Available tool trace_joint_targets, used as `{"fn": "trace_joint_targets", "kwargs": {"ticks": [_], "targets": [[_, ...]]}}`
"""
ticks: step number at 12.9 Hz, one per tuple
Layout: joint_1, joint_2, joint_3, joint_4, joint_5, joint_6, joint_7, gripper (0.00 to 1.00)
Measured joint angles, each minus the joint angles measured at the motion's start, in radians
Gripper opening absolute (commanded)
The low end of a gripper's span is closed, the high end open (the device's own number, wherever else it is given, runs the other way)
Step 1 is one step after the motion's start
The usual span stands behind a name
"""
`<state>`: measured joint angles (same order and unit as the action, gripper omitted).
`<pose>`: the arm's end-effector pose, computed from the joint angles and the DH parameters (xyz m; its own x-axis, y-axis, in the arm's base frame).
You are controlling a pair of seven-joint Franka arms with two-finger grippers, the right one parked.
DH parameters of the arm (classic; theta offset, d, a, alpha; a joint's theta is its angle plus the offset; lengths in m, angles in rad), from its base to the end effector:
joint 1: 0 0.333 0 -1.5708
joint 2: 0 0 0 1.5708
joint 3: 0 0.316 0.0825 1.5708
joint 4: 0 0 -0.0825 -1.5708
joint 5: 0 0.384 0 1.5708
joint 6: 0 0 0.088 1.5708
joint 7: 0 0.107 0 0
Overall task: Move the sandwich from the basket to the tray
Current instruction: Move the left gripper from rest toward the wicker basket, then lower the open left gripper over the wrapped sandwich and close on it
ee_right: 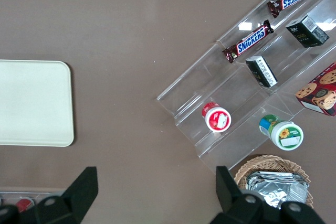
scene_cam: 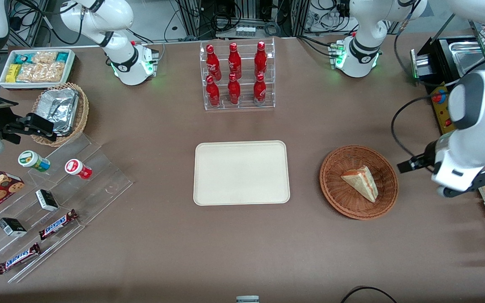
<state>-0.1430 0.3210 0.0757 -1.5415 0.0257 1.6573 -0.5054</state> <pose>0.6321 -0.0454 0.4533 0.8927 0.4235 -0.1541 0.4044 -0.9037 -0.1407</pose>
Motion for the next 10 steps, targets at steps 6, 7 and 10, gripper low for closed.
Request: {"fn": "trace_joint_targets", "kwargs": {"ticks": [6,7,10], "targets": [[-0.031,0.069,-0.001,-0.108,-0.024,0.219,-0.390,1.00],[-0.034,0.067,-0.001,-0.137,-0.032,0.255,-0.402,1.00],[-0.034,0.050,0.001,-0.219,-0.072,0.360,-0.432,1.00]]}}
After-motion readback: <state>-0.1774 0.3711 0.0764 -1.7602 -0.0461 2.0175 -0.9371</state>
